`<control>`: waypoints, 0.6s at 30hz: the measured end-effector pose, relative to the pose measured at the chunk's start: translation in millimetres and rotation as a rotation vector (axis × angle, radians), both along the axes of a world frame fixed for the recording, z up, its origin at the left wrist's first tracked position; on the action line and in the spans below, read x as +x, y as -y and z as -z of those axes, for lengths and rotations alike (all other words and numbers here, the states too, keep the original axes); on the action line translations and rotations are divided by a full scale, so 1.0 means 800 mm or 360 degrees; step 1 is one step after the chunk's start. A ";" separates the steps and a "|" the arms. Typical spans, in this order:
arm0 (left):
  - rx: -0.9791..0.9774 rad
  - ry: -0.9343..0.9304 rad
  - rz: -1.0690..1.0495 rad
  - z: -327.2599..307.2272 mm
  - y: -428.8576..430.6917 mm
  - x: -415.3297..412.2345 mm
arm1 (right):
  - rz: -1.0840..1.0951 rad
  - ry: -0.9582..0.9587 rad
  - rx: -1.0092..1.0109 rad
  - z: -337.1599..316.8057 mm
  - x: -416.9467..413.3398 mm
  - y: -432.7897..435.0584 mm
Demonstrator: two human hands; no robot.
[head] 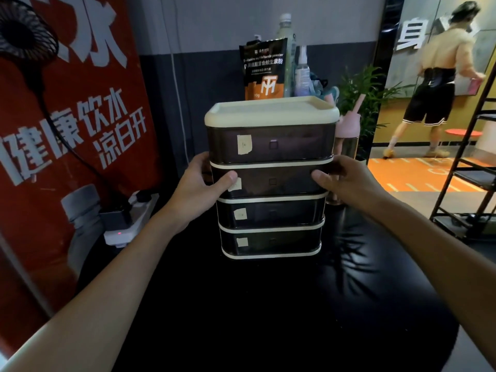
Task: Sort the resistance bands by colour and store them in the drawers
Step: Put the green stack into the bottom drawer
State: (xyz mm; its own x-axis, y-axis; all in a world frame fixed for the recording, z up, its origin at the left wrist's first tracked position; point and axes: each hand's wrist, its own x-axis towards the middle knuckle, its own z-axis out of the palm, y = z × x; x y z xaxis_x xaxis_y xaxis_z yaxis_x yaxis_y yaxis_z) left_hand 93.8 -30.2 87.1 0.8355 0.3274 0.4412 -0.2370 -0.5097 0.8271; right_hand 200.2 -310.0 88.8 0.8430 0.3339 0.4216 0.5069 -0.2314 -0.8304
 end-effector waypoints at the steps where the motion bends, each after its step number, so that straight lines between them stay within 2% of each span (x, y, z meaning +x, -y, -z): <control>1: -0.0047 -0.0014 0.0051 -0.006 0.000 -0.001 | -0.0038 -0.0001 0.0036 -0.005 -0.002 0.001; 5: -0.0161 0.0089 0.0088 -0.024 0.005 0.004 | -0.0100 0.0102 0.0230 -0.030 -0.011 -0.001; 18: -0.0073 0.0153 0.0069 -0.027 -0.005 0.013 | -0.0120 0.0059 0.0269 -0.041 -0.013 -0.009</control>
